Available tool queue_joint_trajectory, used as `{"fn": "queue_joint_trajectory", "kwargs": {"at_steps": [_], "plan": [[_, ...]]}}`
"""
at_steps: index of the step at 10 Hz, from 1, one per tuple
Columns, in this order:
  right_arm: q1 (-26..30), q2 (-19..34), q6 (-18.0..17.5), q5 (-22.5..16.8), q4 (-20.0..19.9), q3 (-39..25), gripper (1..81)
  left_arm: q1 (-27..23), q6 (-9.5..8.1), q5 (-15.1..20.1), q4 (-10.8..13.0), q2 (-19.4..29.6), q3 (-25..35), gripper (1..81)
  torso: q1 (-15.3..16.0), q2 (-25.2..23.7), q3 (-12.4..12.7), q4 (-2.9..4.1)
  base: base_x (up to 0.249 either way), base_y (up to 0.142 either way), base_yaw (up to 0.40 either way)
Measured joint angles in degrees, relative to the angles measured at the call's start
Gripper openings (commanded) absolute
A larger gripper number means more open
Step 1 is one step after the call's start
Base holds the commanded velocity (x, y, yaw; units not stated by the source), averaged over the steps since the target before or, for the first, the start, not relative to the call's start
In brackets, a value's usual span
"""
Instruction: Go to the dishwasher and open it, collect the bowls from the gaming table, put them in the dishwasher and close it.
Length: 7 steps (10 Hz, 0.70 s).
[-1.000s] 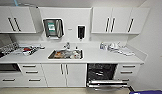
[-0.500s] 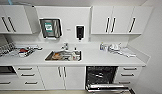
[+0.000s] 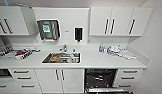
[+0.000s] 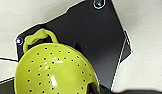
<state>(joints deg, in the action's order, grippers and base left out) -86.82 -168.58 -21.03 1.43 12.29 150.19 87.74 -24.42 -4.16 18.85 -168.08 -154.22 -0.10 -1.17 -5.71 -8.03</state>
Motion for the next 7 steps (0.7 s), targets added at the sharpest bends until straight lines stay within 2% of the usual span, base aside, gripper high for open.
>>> {"fn": "queue_joint_trajectory", "kwargs": {"at_steps": [7], "plan": [[0.77, 0.09, 0.00, 0.30, -0.02, 0.04, 1.0, -0.85, 0.00, -0.16, 0.00, 0.00, -0.05, 1.0, 0.09, 0.02, 0.00, 0.00, 0.127, -0.073, 0.000]]}}
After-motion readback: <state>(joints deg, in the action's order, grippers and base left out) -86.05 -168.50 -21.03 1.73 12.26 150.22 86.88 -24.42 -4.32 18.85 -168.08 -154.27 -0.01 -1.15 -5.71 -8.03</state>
